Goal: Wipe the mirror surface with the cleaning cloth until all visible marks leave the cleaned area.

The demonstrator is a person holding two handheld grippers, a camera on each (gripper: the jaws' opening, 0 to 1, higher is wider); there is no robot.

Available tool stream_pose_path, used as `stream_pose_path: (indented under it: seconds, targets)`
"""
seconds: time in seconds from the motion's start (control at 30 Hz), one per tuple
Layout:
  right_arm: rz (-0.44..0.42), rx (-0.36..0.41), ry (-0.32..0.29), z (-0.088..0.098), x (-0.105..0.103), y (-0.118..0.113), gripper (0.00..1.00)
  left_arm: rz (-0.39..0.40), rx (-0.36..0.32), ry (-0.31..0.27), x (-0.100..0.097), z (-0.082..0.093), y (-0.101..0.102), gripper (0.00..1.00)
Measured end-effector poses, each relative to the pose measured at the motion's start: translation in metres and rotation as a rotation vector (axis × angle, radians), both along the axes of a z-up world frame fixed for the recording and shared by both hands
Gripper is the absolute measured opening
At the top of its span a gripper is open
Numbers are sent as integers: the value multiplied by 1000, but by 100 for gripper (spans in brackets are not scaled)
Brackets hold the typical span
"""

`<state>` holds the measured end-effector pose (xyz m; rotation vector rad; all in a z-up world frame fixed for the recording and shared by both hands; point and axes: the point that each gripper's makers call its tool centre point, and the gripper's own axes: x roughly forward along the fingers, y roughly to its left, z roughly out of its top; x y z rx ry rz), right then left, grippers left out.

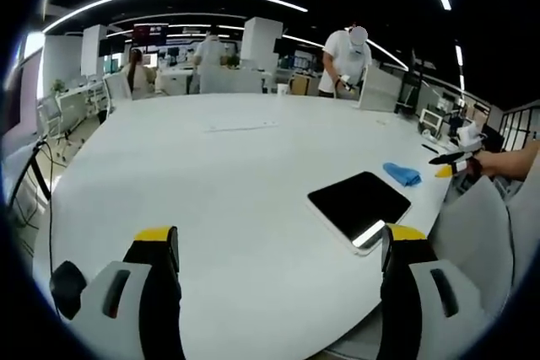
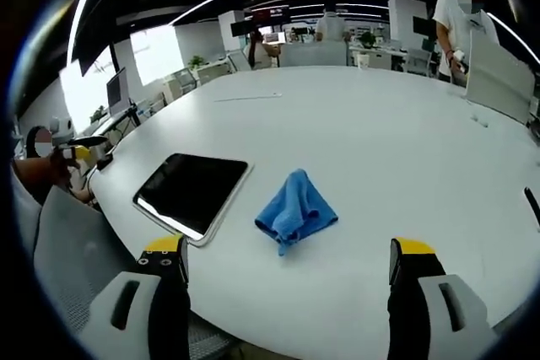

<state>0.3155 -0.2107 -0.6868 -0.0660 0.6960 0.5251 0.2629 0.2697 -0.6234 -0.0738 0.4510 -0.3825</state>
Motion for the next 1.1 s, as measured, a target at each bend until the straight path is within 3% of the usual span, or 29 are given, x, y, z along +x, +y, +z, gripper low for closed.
stream_pose_path:
  seconds: [0.2, 0.5, 0.77, 1.1]
  targets:
    - [9, 5, 4, -1, -2, 2, 98, 7, 26, -3, -3, -6, -2, 99]
    - [-14, 13, 8, -4, 4, 0, 98, -6, 2, 4, 8, -5, -1, 99]
    - [4, -5, 16, -5, 9, 6, 98, -10, 16, 24, 12, -14, 1, 99]
    - [32, -29, 21, -4, 16, 13, 94, -6, 20, 20, 16, -13, 7, 99]
